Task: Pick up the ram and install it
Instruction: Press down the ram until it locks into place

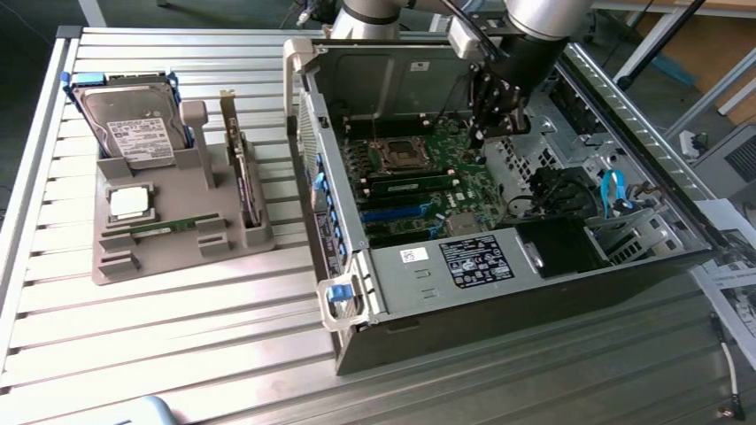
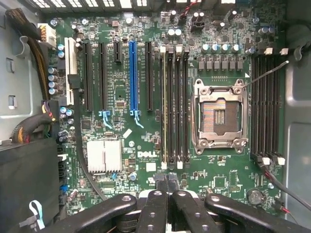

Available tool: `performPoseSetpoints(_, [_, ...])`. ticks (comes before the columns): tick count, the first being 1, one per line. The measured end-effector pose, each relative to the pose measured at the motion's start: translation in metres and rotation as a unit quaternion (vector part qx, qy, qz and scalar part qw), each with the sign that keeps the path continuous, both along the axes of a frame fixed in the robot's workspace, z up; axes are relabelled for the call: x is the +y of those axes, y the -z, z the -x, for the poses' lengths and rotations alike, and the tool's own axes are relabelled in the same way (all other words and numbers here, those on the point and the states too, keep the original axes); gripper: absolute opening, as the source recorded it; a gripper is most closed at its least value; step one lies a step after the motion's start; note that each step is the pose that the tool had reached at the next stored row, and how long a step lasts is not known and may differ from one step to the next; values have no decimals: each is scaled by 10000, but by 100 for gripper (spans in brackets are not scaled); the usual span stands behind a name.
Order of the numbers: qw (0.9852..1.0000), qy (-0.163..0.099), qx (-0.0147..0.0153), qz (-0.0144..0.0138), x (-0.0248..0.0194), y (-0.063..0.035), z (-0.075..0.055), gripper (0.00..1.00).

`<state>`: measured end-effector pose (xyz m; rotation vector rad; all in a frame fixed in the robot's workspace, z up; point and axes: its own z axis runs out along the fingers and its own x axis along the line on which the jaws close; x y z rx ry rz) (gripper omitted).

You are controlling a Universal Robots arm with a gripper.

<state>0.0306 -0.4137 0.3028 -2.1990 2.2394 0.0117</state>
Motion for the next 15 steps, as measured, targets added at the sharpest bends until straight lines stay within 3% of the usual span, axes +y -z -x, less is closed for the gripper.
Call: performPoseSetpoints(15, [10000, 0, 0, 0, -4, 202, 0, 11])
